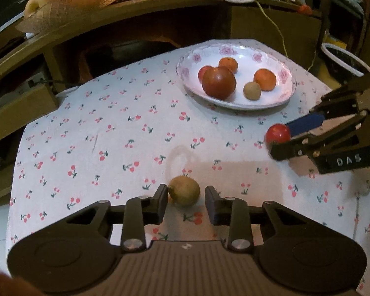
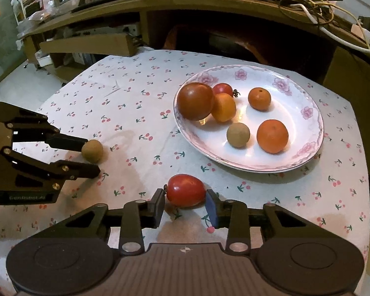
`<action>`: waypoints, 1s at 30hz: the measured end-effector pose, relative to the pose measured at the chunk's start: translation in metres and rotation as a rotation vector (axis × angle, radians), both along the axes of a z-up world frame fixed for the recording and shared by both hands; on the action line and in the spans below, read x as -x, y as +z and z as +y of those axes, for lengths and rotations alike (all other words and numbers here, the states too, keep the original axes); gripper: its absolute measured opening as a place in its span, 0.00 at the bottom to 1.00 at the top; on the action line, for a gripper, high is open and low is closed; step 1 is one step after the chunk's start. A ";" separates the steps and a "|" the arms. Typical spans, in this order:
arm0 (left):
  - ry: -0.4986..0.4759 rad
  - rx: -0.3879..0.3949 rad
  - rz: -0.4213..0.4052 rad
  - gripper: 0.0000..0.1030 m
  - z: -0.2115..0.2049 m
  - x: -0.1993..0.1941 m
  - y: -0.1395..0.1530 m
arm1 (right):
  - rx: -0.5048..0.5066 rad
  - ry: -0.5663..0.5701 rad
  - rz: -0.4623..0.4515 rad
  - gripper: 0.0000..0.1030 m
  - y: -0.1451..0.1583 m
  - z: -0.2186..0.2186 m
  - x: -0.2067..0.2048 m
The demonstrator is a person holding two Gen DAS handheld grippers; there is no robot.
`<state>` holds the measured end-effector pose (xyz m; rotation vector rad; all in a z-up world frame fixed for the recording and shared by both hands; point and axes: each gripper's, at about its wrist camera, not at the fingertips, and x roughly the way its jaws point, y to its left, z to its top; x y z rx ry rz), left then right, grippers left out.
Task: Organize fruits
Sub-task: 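Close the left tool on the tan kiwi while the right tool grasps the red tomato, then carry the tan kiwi and red tomato in both tools over the white plate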
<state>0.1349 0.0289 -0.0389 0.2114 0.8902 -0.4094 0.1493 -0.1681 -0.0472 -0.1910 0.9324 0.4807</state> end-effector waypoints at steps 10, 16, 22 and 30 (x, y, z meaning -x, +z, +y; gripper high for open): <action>0.012 -0.038 -0.013 0.38 -0.008 -0.003 -0.004 | 0.004 -0.003 0.003 0.35 0.002 -0.004 0.002; 0.017 -0.017 -0.010 0.32 -0.008 -0.004 -0.003 | 0.008 -0.010 0.004 0.35 0.002 -0.006 0.002; -0.064 0.012 -0.004 0.30 -0.020 0.008 0.002 | 0.012 0.015 0.004 0.34 0.006 -0.003 0.004; -0.103 -0.012 0.004 0.31 -0.028 0.013 -0.003 | 0.033 0.047 -0.005 0.34 0.006 -0.001 0.012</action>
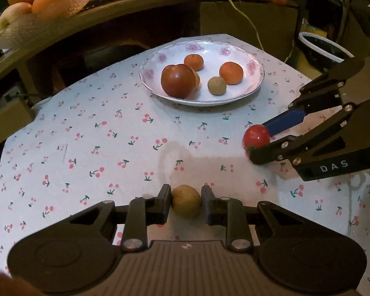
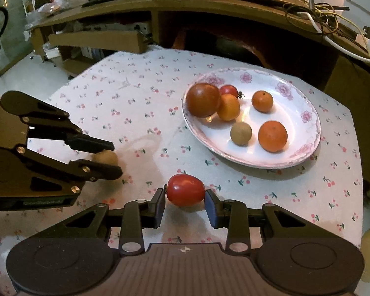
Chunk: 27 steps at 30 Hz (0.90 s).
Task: Organize fruits
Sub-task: 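Carry the tan kiwi and red tomato in both tools over the white plate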
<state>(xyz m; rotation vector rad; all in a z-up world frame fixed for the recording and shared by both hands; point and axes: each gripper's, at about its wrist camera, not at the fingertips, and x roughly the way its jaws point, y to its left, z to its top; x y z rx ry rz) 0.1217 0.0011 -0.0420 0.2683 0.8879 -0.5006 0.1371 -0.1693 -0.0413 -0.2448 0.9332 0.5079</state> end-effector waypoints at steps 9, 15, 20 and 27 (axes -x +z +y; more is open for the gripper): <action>-0.011 -0.024 0.005 0.44 0.005 0.005 0.000 | 0.001 -0.002 0.016 0.35 -0.004 -0.001 -0.001; 0.002 -0.011 0.010 0.44 0.006 0.005 -0.001 | -0.005 -0.016 0.013 0.40 -0.003 -0.004 -0.002; 0.019 0.017 0.032 0.37 0.007 0.001 -0.001 | -0.021 -0.018 0.025 0.39 -0.003 -0.004 -0.003; 0.013 0.012 0.016 0.31 -0.002 0.000 0.006 | -0.018 -0.031 0.023 0.34 0.001 -0.004 -0.002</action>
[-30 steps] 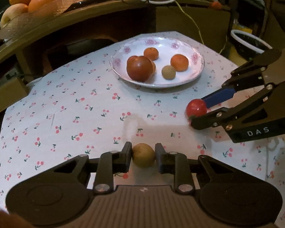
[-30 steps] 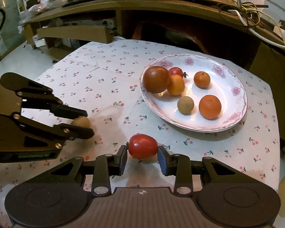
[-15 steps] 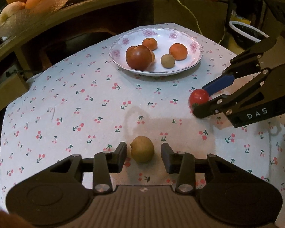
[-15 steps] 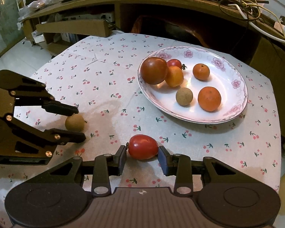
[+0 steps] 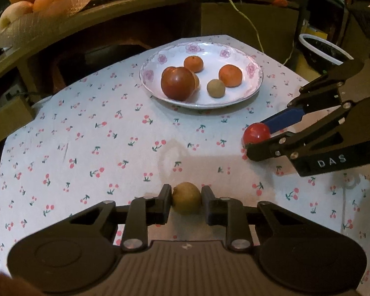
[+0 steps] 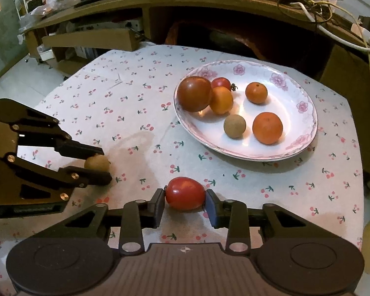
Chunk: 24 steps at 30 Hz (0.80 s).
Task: Organize fruits
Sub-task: 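Carry the tan kiwi and red tomato in both tools over the white plate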
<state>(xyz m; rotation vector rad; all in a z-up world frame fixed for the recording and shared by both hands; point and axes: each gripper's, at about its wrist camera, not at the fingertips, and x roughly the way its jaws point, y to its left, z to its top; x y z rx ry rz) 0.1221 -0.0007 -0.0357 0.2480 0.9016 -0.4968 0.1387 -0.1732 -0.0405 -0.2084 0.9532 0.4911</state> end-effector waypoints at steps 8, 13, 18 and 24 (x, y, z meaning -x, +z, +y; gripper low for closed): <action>-0.007 0.016 -0.045 0.31 -0.013 -0.007 0.013 | -0.008 -0.011 -0.030 0.34 0.009 -0.004 0.003; -0.010 0.032 -0.085 0.31 -0.026 -0.015 0.026 | -0.023 -0.032 -0.067 0.34 0.019 -0.010 0.003; -0.010 0.044 -0.123 0.31 -0.038 -0.025 0.036 | -0.040 -0.071 -0.109 0.34 0.030 -0.018 -0.004; -0.007 0.047 -0.145 0.30 -0.053 -0.039 0.042 | -0.056 -0.122 -0.146 0.34 0.037 -0.029 -0.015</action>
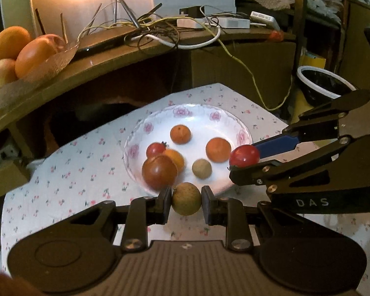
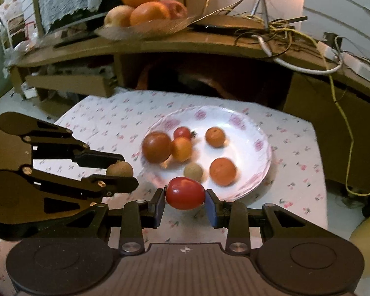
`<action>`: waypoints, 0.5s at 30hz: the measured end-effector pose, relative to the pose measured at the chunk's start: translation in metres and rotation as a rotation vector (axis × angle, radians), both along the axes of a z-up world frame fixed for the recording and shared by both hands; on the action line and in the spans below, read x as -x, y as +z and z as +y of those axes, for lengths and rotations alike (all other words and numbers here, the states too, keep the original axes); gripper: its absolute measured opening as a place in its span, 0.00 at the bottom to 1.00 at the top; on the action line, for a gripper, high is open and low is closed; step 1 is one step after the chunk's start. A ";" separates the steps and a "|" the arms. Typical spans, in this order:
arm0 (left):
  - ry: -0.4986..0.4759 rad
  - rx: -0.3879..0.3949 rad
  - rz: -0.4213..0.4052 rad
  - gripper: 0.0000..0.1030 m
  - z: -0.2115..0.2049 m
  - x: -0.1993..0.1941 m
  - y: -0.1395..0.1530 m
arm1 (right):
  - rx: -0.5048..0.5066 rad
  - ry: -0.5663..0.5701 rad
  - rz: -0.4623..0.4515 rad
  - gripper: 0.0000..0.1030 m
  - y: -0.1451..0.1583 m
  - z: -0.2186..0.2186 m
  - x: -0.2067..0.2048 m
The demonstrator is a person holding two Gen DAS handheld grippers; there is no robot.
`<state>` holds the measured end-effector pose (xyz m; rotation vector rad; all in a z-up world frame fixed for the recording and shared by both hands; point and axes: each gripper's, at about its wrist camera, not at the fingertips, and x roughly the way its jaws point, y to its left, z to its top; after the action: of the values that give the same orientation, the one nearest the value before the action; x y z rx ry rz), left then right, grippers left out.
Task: Organize fruits
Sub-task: 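Carry the tan kiwi and red tomato in both tools over the white plate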
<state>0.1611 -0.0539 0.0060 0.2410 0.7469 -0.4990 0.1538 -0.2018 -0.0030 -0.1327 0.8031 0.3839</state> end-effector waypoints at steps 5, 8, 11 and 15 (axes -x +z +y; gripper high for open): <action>0.004 -0.001 0.007 0.30 -0.007 -0.010 -0.006 | -0.007 -0.043 -0.009 0.34 0.000 -0.007 -0.009; 0.007 -0.006 0.015 0.30 -0.008 -0.015 -0.012 | -0.003 -0.059 -0.008 0.34 -0.002 -0.009 -0.013; 0.010 -0.006 0.014 0.30 -0.009 -0.019 -0.015 | 0.001 -0.067 -0.002 0.34 -0.006 -0.009 -0.017; 0.007 -0.007 0.004 0.30 -0.012 -0.023 -0.016 | -0.001 -0.080 0.002 0.34 -0.009 -0.011 -0.023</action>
<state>0.1844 -0.0655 -0.0097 0.2438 0.7532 -0.4909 0.1769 -0.2130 -0.0117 -0.0991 0.8076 0.3091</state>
